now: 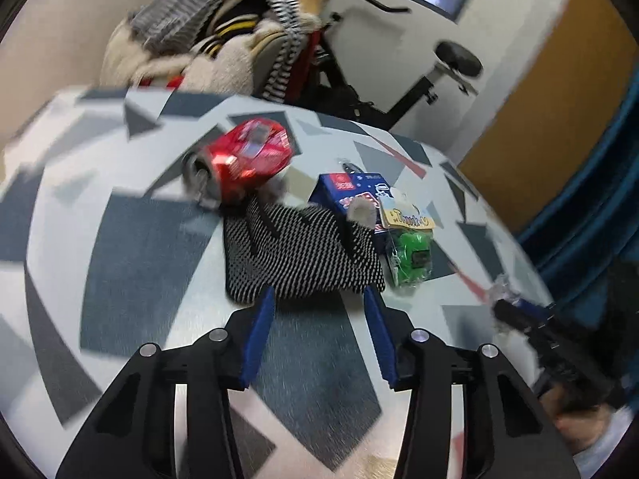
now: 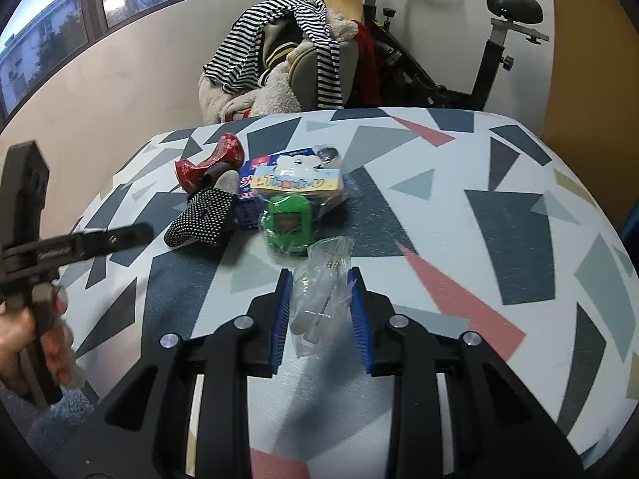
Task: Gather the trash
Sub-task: 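Grasp the clear plastic wrapper with the right gripper while left grasps the black polka-dot glove, then carry the glove with the left gripper over the brown bin and release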
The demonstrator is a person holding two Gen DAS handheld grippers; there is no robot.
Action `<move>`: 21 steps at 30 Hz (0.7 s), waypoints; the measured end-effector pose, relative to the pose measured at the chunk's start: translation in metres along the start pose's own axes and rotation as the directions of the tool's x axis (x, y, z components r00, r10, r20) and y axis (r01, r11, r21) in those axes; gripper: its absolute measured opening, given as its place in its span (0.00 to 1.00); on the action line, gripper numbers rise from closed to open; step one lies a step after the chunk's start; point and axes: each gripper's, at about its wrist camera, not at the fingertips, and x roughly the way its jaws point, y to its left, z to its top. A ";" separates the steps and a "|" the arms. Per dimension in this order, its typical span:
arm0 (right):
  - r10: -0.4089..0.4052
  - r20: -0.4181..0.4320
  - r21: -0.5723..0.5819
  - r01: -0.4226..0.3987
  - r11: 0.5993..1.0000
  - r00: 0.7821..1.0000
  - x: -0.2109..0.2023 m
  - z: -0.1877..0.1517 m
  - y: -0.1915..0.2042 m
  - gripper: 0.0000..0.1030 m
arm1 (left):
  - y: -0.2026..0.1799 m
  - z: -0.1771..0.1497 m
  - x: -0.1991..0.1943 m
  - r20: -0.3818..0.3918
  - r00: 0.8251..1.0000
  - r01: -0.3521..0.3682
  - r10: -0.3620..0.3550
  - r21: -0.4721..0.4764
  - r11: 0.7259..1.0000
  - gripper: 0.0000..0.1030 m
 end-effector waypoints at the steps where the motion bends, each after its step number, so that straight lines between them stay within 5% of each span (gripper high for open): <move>1: 0.001 0.004 0.008 -0.001 1.000 1.000 -0.003 0.000 -0.005 0.30 | -0.004 0.002 0.002 0.000 1.000 -0.016 0.016 0.038 0.999 0.43; 5: 0.002 0.015 0.020 -0.002 1.000 1.000 -0.009 -0.001 -0.013 0.30 | -0.025 0.004 0.020 -0.006 0.992 -0.118 0.124 0.238 0.964 0.42; 7: -0.002 0.020 0.022 0.002 1.000 1.000 -0.013 -0.002 -0.016 0.30 | -0.025 0.004 0.030 -0.029 0.991 -0.119 0.131 0.258 0.959 0.41; 8: -0.004 0.021 0.022 0.003 1.000 1.000 -0.014 -0.002 -0.016 0.30 | -0.023 0.005 0.035 -0.045 0.990 -0.116 0.132 0.255 0.960 0.39; 10: -0.005 0.021 0.024 0.005 1.000 1.000 -0.015 -0.003 -0.017 0.30 | -0.016 0.005 0.040 -0.065 0.989 -0.112 0.130 0.232 0.966 0.09; 21: -0.006 0.049 0.033 0.005 0.999 0.999 -0.036 -0.005 -0.021 0.30 | -0.015 0.013 -0.044 0.080 0.997 -0.017 0.007 0.127 0.992 0.08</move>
